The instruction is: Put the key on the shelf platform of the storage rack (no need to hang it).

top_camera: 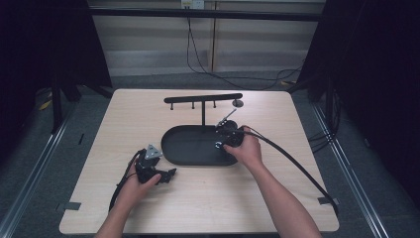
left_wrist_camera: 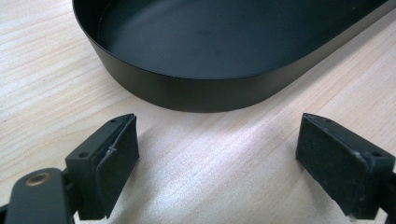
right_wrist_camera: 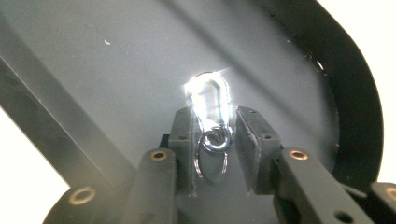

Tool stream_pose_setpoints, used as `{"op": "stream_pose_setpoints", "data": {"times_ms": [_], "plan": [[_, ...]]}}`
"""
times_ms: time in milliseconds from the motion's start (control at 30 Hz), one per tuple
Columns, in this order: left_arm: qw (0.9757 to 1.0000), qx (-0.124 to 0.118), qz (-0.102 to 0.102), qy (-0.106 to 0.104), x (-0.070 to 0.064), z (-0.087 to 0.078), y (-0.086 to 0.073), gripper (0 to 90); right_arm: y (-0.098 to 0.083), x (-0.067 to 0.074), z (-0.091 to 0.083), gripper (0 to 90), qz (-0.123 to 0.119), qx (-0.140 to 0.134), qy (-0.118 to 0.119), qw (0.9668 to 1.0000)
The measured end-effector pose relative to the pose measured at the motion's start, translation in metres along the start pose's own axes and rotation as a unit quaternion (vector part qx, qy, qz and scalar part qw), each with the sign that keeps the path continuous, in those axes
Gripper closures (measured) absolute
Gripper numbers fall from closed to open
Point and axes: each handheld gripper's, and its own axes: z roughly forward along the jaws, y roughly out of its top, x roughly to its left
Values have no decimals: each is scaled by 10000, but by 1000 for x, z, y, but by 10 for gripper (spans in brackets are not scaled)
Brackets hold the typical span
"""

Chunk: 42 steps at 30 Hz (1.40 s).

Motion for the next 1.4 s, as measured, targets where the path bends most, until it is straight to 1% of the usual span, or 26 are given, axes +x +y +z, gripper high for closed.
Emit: {"op": "stream_pose_setpoints", "data": {"times_ms": [67, 100, 133, 167, 233, 267, 300, 333, 367, 500, 533, 733, 800, 867, 933, 1067, 1133, 1167, 1400], "plan": [[10000, 1, 0, 1, 0, 0, 0, 130, 0, 0, -2, 658, 6, -38, 54, 10000], [10000, 0, 1, -3, 0, 0, 0, 130, 0, 1, -4, 628, 21, -103, 49, 9999], [10000, 1, 1, -3, 0, 0, 0, 130, 0, 1, -4, 628, 21, -103, 49, 9999], [10000, 1, 0, -3, 0, 0, 0, 130, 1, 1, -5, 582, 70, -142, 47, 9999], [10000, 0, -1, -4, 0, 0, 0, 130, 0, 1, -7, 567, 83, -159, 38, 9998], [10000, 0, -1, -3, 0, 0, 0, 130, 0, 0, -8, 522, 114, -144, 10, 9998], [10000, 1, 1, -2, 0, 0, 0, 130, 0, 0, -9, 503, 129, -161, -4, 9998], [10000, 1, 1, -3, 0, 0, 0, 130, 0, 0, -9, 503, 129, -161, -4, 9998], [10000, 1, 0, -1, 0, 0, 0, 129, -1, 1, -10, 484, 132, -178, 35, 9997], [10000, 2, 0, 1, 0, 0, 0, 129, -1, 3, -12, 453, 103, -229, 34, 9997], [10000, 1, 0, -3, 0, 0, 0, 129, -1, 4, -12, 429, 97, -232, 19, 9997], [10000, 6, 2, 3, 0, 0, 0, 130, -2, 6, -16, 389, 81, -262, 34, 9996], [10000, 10, 33, 8, 0, 0, 0, 130, -3, 7, -19, 379, 79, -277, 36, 9996], [10000, 6, -11, -9, -1, 0, 0, 130, -3, 8, -21, 369, 26, -269, 52, 9996], [10000, 8, 10, 0, 0, 0, 0, 129, -4, 9, -23, 358, 26, -274, 38, 9996], [10000, 7, 13, 4, 0, 0, 0, 130, -6, 10, -29, 352, -10, -381, 71, 9992], [10000, 9, 26, 22, 0, -1, 0, 130, -8, 9, -31, 343, -7, -414, 78, 9991], [10000, 7, 12, 2, 0, 0, 0, 130, -12, 8, -34, 343, 57, -421, 104, 9990], [10000, 7, 13, 3, 0, 0, 0, 130, -23, 2, -40, 331, 62, -502, 113, 9987]]}}
